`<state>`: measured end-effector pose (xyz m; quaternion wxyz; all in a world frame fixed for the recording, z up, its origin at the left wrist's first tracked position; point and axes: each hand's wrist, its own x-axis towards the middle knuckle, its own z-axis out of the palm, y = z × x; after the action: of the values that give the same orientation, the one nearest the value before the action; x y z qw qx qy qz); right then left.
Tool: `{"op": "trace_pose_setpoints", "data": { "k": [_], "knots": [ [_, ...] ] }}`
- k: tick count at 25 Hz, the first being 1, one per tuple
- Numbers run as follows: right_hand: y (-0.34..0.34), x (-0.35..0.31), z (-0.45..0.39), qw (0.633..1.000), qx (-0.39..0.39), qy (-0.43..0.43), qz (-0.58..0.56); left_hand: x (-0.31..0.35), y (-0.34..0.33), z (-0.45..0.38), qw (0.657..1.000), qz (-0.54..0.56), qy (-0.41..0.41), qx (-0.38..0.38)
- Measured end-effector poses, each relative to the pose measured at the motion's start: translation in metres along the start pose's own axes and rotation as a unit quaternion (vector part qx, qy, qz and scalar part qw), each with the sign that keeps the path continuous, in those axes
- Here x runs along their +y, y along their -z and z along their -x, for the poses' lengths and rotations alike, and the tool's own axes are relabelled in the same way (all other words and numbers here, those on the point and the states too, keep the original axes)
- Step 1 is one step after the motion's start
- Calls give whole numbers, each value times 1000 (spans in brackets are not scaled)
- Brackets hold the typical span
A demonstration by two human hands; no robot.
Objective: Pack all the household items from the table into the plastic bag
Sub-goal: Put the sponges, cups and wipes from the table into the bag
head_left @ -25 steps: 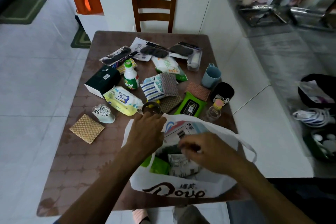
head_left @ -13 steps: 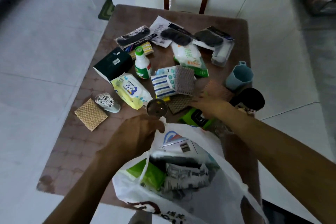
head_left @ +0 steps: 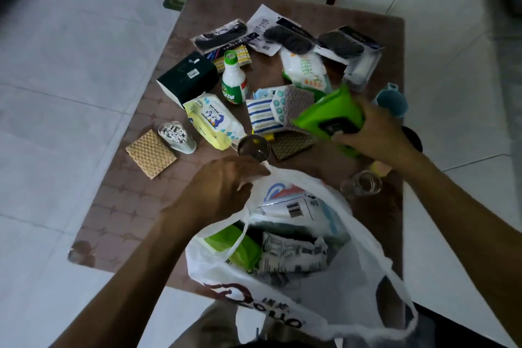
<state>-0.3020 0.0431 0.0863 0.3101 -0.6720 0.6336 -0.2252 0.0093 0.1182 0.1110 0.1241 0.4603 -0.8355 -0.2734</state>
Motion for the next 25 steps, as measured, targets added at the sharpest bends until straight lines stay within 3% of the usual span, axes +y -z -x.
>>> {"op": "trace_pose_setpoints", "data": {
  "k": [2,5,7,9,11,13,17,20,23,25],
  "knots": [
    [38,-42,45,977,31,20,-210,-5,-1,4,999,-7,16,-31],
    [47,-98,127,953,-85,84,-279,-8,6,11,997,-3,-7,-76],
    [20,-112,154,963,-166,54,-207,-9,11,10,996,12,-37,-81],
    [-25,-105,164,976,-216,14,-16,-7,11,9,995,23,-59,-75],
    [-74,-95,161,940,-271,-20,205,0,7,11,994,20,-77,-75],
    [-116,-85,158,887,-299,-30,352,7,2,14,993,21,-87,-82],
    [-131,-55,149,855,-351,-44,380,6,-1,16,994,12,-94,-63],
    [-137,-32,159,850,-315,-56,420,1,-8,17,996,-16,-69,-52],
    [-132,-8,177,897,-212,-130,365,0,-14,16,997,-26,-69,-32],
    [-113,-4,183,901,-197,-168,349,2,-17,13,995,-41,-80,-39]
  ]
}}
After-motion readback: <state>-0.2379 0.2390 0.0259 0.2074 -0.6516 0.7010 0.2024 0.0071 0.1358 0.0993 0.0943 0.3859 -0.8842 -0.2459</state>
